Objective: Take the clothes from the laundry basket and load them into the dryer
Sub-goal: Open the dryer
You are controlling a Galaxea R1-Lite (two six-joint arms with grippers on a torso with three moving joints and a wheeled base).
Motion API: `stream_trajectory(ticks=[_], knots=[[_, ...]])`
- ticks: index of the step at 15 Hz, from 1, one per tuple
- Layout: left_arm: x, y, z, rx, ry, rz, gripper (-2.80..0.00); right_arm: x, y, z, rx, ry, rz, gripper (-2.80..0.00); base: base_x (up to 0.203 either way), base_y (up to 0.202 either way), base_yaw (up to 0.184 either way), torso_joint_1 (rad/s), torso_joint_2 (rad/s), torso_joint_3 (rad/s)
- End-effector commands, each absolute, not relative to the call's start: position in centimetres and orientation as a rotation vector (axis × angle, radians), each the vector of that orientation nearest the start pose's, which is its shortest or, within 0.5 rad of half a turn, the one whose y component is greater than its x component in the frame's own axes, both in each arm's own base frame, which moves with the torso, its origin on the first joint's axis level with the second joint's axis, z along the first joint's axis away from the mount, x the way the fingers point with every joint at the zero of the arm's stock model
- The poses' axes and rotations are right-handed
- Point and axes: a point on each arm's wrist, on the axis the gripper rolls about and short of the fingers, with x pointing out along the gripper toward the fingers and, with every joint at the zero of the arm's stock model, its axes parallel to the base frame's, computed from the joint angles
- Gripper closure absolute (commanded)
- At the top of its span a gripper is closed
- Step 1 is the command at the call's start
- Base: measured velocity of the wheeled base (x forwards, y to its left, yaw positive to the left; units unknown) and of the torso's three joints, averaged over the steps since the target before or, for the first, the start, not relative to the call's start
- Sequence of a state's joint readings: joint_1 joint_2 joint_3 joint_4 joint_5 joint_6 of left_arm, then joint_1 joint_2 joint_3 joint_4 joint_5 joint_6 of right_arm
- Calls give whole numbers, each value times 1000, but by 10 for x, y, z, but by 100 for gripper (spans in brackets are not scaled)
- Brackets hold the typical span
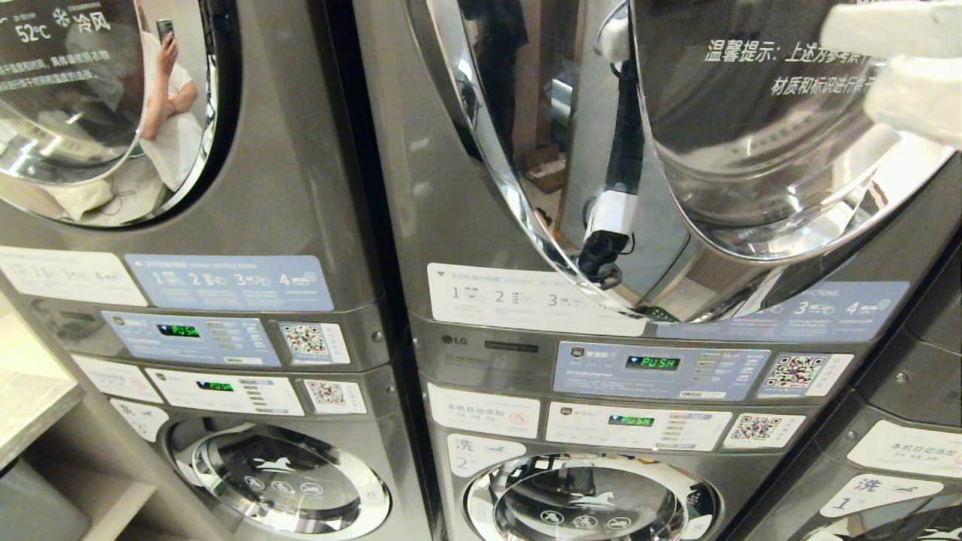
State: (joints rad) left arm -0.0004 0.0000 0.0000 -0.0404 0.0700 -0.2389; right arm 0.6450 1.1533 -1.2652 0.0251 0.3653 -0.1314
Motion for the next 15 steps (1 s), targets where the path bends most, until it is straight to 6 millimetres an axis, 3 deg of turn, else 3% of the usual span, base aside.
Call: stream_trajectory(ticks=[1,5,9,13,15], knots=[[-21,2,71,-241,-19,69,0,83,56,373,-54,-143,844,-280,0,0,0,0,0,0],[-21,2,71,-241,-19,67,0,38,15,303,57,28,458,-280,0,0,0,0,0,0],[-21,2,71,-241,-19,68,0,0,1,208,47,218,175,-280,0,0,0,0,0,0],[-21,2,71,-241,-19,69,0,-13,-5,132,-32,297,-22,-280,0,0,0,0,0,0],[-21,2,71,-241,-19,68,0,-6,-4,101,-48,299,-27,-280,0,0,0,0,0,0]])
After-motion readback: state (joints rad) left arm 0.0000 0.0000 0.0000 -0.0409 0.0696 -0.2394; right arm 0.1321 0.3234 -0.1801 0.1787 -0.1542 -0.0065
